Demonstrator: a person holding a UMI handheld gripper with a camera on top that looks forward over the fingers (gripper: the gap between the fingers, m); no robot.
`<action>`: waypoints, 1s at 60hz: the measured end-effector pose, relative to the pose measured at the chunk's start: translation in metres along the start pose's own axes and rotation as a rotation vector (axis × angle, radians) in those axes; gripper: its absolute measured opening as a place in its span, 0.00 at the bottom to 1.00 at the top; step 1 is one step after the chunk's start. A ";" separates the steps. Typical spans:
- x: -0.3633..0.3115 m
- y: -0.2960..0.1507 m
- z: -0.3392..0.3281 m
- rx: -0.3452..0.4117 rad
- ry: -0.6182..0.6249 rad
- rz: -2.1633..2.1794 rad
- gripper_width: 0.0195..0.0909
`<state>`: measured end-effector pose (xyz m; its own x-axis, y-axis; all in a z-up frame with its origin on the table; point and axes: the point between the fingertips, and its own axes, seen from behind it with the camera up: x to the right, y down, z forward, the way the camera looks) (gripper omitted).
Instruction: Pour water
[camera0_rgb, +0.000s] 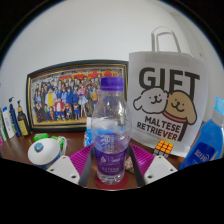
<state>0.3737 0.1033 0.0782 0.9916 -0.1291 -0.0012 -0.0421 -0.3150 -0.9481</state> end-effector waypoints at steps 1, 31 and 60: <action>0.000 0.001 -0.001 -0.012 0.002 0.003 0.78; -0.041 -0.045 -0.205 -0.129 0.139 -0.019 0.93; -0.132 -0.046 -0.374 -0.156 0.116 -0.064 0.92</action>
<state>0.1986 -0.2170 0.2409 0.9726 -0.2088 0.1027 -0.0068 -0.4665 -0.8845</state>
